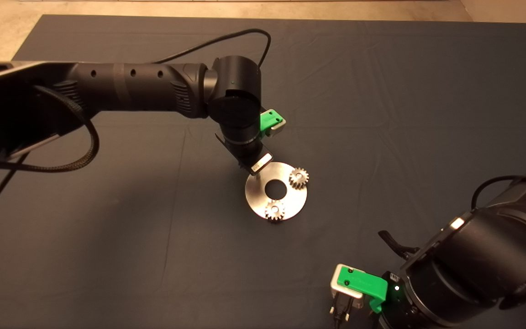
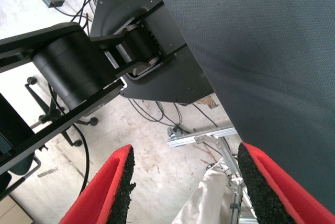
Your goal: Install three planetary gears onto the carrier pins
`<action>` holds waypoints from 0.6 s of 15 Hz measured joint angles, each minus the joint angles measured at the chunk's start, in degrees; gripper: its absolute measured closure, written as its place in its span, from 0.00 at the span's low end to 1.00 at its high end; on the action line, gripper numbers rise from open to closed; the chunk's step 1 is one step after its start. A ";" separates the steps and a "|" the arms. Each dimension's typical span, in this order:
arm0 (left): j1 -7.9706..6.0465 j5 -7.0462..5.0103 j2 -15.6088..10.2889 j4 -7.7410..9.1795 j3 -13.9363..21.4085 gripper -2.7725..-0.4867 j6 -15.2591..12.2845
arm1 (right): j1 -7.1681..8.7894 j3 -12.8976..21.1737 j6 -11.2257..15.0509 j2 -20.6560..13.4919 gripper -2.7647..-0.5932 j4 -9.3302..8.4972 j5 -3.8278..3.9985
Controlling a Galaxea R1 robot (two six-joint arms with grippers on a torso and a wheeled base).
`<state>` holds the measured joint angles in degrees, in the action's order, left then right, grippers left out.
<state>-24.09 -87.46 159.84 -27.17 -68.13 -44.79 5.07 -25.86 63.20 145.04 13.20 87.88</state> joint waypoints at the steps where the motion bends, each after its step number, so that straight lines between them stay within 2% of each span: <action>1: -0.30 -0.02 -0.24 0.00 0.35 0.88 -0.17 | 0.00 0.04 0.00 0.00 0.61 0.00 -0.01; 4: -1.49 0.02 -0.63 0.87 1.92 0.88 -0.93 | 0.00 0.23 0.00 -0.15 0.61 0.00 -0.01; 9: -1.84 0.00 -0.93 3.28 3.60 0.88 -2.57 | 0.00 1.02 -0.11 -0.60 0.61 0.00 -0.01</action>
<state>-25.93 -87.46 158.90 -23.89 -64.53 -47.37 5.07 -24.83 63.09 144.44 13.20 87.87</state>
